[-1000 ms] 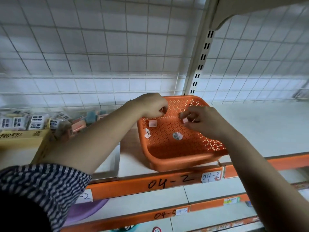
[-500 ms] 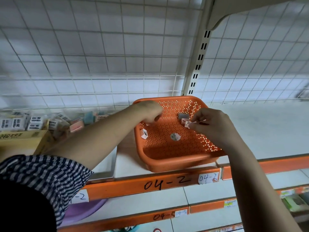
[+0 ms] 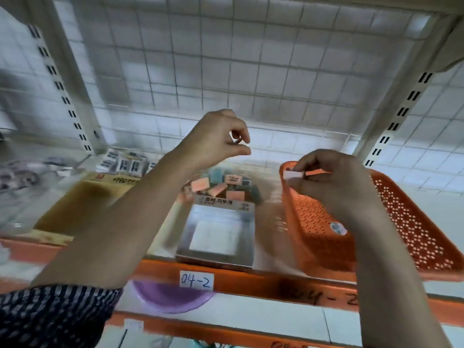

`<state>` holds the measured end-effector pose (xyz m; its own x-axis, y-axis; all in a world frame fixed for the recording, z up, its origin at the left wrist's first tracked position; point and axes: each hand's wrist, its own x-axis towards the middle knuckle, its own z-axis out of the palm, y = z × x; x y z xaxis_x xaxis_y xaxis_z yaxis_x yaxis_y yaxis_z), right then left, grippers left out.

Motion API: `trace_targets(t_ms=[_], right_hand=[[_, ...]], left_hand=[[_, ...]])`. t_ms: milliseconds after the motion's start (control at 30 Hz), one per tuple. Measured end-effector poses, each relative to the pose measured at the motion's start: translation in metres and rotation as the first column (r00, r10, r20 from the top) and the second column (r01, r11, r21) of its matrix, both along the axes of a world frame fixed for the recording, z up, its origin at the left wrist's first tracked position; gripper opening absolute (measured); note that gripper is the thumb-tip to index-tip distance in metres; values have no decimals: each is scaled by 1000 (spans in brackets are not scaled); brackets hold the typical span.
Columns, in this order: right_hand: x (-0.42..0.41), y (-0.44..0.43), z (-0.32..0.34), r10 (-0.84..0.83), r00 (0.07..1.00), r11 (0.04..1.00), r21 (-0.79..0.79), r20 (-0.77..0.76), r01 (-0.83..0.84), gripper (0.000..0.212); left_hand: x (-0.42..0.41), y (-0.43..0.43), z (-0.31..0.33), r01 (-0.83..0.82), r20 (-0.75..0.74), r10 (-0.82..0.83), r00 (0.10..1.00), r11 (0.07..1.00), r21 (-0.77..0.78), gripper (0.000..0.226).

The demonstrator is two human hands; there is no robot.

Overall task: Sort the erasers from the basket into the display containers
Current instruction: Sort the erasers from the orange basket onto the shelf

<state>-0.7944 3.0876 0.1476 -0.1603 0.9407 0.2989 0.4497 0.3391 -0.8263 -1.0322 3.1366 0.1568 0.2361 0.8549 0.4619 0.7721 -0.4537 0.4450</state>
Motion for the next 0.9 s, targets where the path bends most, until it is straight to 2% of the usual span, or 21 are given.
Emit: trace_targets(t_ms=[67, 233, 433, 500, 667, 800, 900], right_hand=[[-34, 2, -4, 0, 1000, 1000, -2, 2, 0, 14], [-128, 5, -15, 57, 998, 998, -35, 17, -56, 12], [-232, 4, -20, 203, 979, 970, -130, -16, -203, 17], [-266, 3, -16, 245, 969, 965, -98, 3, -244, 19], [-332, 4, -16, 318, 945, 948, -56, 74, -314, 18], [-368, 9, -20, 366, 929, 927, -104, 54, -359, 17], [-391, 16, -22, 386, 922, 918, -116, 40, -380, 20]], left_hand=[[-32, -13, 4, -23, 68, 25, 997, 999, -28, 19], [-126, -52, 13, -77, 147, 75, 986, 997, 13, 20], [-263, -90, 24, -233, 115, 222, 968, 968, 89, 27], [-306, -100, 23, -316, 86, 308, 947, 945, 90, 22], [-398, -120, -20, -521, -28, 521, 853, 853, 16, 21], [-436, -121, -69, -510, -89, 503, 860, 855, -93, 20], [-443, -113, -91, -512, -65, 508, 859, 856, -72, 14]])
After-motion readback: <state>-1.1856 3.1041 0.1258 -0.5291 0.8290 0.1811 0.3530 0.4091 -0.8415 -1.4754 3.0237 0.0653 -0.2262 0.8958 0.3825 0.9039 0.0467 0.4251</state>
